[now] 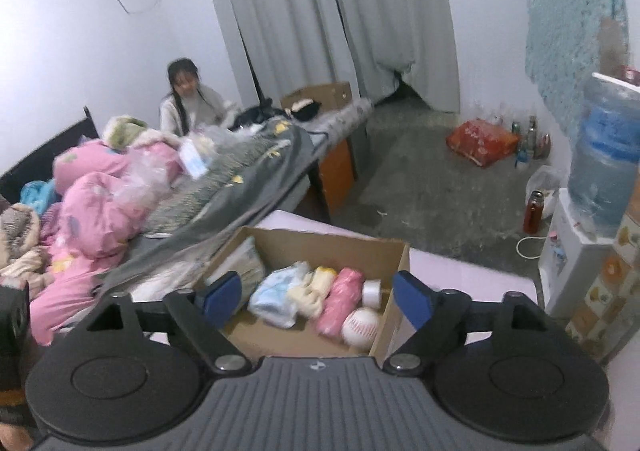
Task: Organize soft objects
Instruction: 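Move both grippers back from the box toward the remaining items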
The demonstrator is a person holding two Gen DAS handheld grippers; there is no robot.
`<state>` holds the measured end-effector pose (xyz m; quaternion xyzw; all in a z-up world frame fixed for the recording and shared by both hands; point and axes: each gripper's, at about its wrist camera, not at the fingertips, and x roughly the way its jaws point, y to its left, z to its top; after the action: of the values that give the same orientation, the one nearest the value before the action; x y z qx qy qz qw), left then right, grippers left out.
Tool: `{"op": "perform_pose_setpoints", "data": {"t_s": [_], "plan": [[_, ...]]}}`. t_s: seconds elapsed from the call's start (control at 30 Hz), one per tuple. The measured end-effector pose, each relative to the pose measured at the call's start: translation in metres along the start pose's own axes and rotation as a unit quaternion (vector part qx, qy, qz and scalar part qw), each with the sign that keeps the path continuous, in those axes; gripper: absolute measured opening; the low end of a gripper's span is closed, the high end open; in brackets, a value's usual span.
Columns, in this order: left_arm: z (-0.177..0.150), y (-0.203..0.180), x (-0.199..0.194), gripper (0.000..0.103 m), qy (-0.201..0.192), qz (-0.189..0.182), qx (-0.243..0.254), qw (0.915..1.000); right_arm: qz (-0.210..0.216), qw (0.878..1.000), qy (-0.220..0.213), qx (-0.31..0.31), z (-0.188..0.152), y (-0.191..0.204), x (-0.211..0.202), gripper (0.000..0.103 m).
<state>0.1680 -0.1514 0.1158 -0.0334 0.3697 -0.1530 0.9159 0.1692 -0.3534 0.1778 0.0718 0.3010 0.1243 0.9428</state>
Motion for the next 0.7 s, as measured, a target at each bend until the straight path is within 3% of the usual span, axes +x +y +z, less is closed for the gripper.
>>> {"op": "perform_pose_setpoints", "data": {"t_s": [0.1,0.2,0.33,0.5,0.7], "plan": [[-0.033,-0.001,-0.04,0.097,-0.014,0.006,0.027,0.9995,0.013,1.0,-0.023,0.006,-0.038,0.015,-0.044,0.046],[-0.069,0.005,-0.063,0.1,0.002,0.008,0.057,0.9983,0.014,1.0,-0.018,0.017,-0.081,0.024,-0.073,0.046],[-0.117,0.019,-0.081,0.103,0.027,0.004,0.055,0.9981,0.025,0.999,-0.015,0.034,-0.147,0.032,-0.096,0.046],[-0.166,0.039,-0.09,0.103,0.042,0.028,0.053,0.9973,0.036,0.997,-0.003,0.063,-0.224,0.042,-0.092,0.046],[-0.208,0.052,-0.077,0.103,0.021,0.067,0.062,0.9956,0.067,0.991,0.025,0.117,-0.274,0.045,-0.052,0.045]]}}
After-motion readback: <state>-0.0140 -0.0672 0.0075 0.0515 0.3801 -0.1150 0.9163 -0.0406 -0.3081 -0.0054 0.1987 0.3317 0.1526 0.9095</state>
